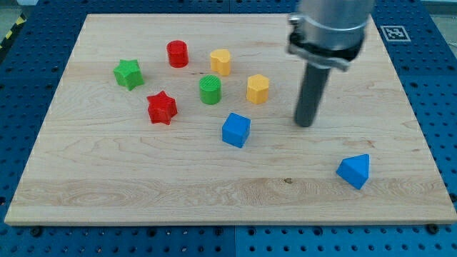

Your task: Push the blue triangle toward the yellow hexagon

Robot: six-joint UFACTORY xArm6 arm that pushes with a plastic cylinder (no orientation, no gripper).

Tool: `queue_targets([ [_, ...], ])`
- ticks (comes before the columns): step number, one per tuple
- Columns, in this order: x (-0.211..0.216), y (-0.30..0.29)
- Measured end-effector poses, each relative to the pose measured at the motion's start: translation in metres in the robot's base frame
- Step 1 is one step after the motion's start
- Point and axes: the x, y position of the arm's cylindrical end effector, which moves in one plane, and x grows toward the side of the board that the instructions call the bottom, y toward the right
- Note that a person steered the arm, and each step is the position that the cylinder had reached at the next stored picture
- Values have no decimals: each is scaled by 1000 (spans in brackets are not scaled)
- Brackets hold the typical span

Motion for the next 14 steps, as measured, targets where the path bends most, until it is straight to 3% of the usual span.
queue_targets([
  [1,16,62],
  [2,64,117],
  [3,112,125],
  [6,113,52],
  [8,81,34],
  [14,93,18],
])
